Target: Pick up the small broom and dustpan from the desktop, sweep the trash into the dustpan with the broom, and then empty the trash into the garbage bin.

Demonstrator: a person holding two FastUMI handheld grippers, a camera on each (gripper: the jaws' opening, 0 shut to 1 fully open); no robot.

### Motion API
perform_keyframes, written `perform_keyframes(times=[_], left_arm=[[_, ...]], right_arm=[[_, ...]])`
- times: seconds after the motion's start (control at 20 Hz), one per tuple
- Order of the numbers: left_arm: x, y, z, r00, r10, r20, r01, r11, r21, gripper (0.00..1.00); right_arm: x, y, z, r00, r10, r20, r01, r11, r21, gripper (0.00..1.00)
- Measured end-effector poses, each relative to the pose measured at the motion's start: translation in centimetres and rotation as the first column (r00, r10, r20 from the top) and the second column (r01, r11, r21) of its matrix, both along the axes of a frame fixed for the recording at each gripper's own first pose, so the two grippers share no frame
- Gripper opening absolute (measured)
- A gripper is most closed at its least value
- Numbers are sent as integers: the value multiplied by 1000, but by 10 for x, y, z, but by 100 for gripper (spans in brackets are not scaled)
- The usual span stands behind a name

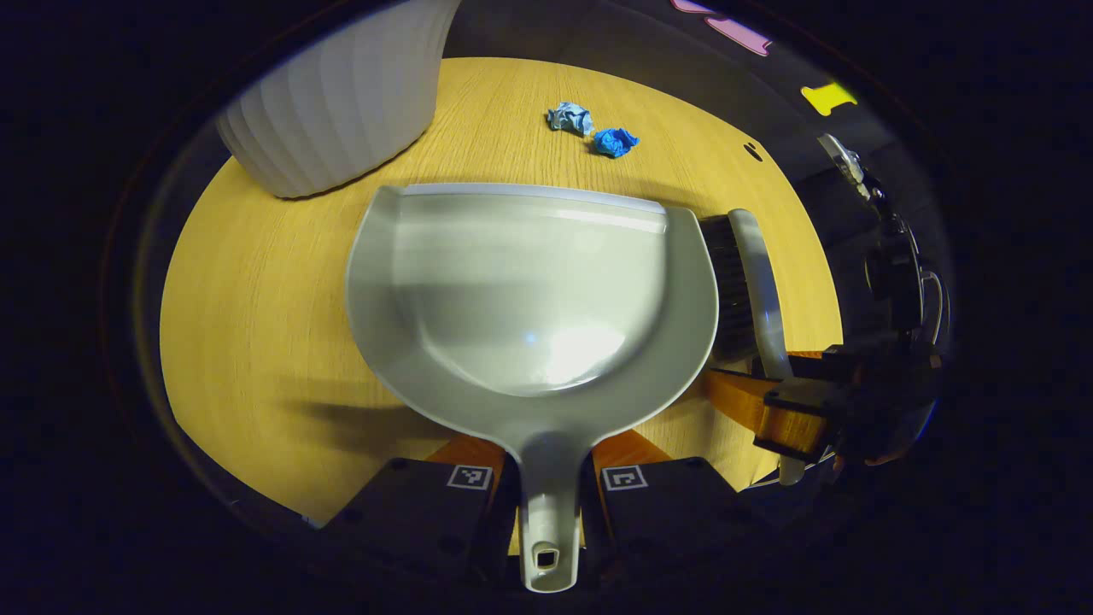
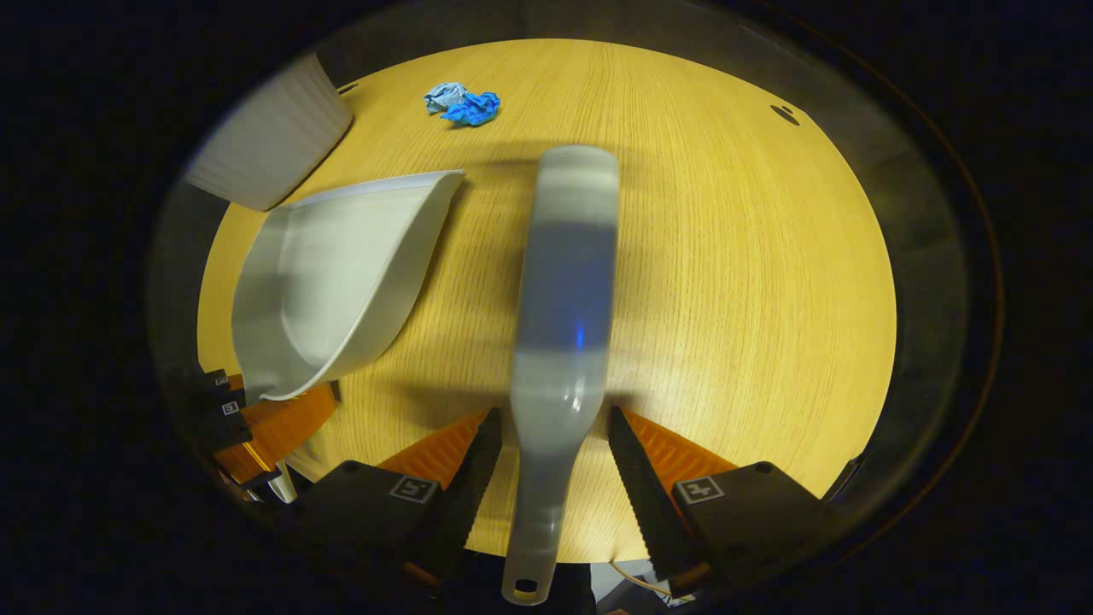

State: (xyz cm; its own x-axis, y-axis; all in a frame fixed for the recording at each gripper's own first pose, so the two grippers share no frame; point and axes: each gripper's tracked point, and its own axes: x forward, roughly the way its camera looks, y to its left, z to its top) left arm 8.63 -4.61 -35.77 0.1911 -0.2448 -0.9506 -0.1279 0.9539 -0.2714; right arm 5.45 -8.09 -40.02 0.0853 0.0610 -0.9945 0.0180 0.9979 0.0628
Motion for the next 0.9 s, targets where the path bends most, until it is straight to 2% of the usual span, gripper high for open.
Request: perform_keyframes(times=[0.05,0.1,0.15,0.2,0.25,0.3,0.4,0.55,0.9], left_arm=[[0,0,0,1000,-2,-1,2,1000,0,31],[0,0,0,1000,-4,-2,4,1000,2,31],[-1,0,1,1000,-8,-3,8,1000,6,31],[0,0,0,1000,-12,-4,12,1000,10,31],[0,0,0,1000,-20,-4,20,1000,12,31],[1,0,0,1000,-26,-4,26,1000,12,31],[0,0,0,1000,-27,-8,27,1000,8,31],[-1,0,0,999,-38,-24,38,999,4,31],[-15,14,2,986,-102,-134,101,995,-13,31]], right_arm=[[4,-2,-1,1000,-13,-8,13,1000,6,81],[3,-6,-3,999,-24,-34,25,1000,9,67],[7,-9,-3,999,-24,-46,24,1000,12,46],[9,-8,-3,999,-13,-51,15,999,39,37],[8,-7,-2,998,0,-67,4,998,58,43],[9,-6,-4,998,11,-68,-5,997,75,30],[15,-8,-2,998,56,-39,-52,994,96,30],[36,-29,0,994,113,6,-113,993,40,30],[134,-65,25,966,214,148,-209,977,-49,29]])
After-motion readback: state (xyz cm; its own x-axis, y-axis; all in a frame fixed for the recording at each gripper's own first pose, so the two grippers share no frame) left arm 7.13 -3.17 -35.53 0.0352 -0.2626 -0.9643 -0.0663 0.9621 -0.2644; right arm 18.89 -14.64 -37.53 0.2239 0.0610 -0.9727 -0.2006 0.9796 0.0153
